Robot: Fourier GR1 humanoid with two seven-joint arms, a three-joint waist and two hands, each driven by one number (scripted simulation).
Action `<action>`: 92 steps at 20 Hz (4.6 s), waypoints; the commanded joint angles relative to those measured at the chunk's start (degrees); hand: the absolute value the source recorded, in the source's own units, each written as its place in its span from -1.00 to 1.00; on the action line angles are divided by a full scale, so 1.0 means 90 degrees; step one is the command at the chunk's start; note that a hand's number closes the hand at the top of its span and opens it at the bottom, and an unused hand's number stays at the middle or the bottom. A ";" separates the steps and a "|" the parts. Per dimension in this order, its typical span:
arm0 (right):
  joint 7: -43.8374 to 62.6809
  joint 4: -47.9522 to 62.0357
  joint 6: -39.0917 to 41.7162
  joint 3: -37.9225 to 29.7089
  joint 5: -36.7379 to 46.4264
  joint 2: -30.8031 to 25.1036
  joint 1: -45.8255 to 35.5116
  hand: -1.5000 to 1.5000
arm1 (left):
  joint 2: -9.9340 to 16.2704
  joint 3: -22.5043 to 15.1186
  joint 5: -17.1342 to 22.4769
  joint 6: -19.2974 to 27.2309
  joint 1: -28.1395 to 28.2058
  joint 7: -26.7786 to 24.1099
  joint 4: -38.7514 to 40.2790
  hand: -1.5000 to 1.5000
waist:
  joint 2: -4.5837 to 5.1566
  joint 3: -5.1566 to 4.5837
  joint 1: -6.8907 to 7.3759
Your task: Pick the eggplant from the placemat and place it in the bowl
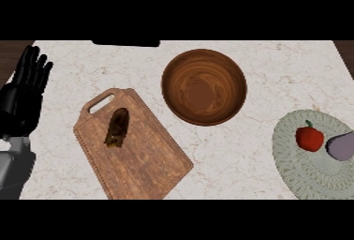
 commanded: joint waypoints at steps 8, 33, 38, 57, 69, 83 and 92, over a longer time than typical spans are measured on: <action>-0.0018 0.1346 0.1301 0.0402 0.0473 0.0288 -0.0445 -1.00 | 0.0043 0.0227 0.0049 -0.0189 -0.0129 -0.0004 0.0293 0.00 | -0.0028 0.0007 -0.0102; -0.1349 0.1537 0.0801 0.0222 0.1376 0.0959 0.0394 -1.00 | -0.0276 0.0357 -0.0479 0.0095 -0.0157 0.0561 -0.0235 0.00 | -0.0115 0.0003 -0.0267; -0.1809 0.1552 0.0667 0.0201 0.1700 0.1135 0.0641 -1.00 | -0.0223 0.0686 -0.0264 -0.0478 0.0032 0.0044 0.0164 0.00 | -0.0086 0.0004 -0.0238; -0.1781 0.1613 0.0905 -0.0005 0.2200 0.1330 0.1245 -1.00 | -0.0561 0.0759 -0.0691 -0.0434 0.0003 -0.0097 0.0337 0.00 | -0.0118 -0.0004 -0.0348; -0.3101 0.1126 -0.0328 0.0189 0.2844 0.1780 0.1868 1.00 | -0.0691 0.0722 -0.0733 -0.0469 0.0146 0.0069 -0.0008 0.00 | -0.0103 0.0004 -0.0301; -0.7030 -0.1533 -0.3202 0.1623 0.5117 0.0368 0.2227 1.00 | -0.0496 0.1036 -0.0567 -0.0602 0.0219 0.0127 0.0011 0.00 | -0.0162 0.0026 -0.0463; -0.8195 -0.1075 -0.4799 0.0595 0.5047 -0.0316 0.2322 1.00 | -0.0657 0.0819 -0.0679 -0.0572 0.0404 0.0348 -0.0417 0.00 | -0.0147 -0.0002 -0.0335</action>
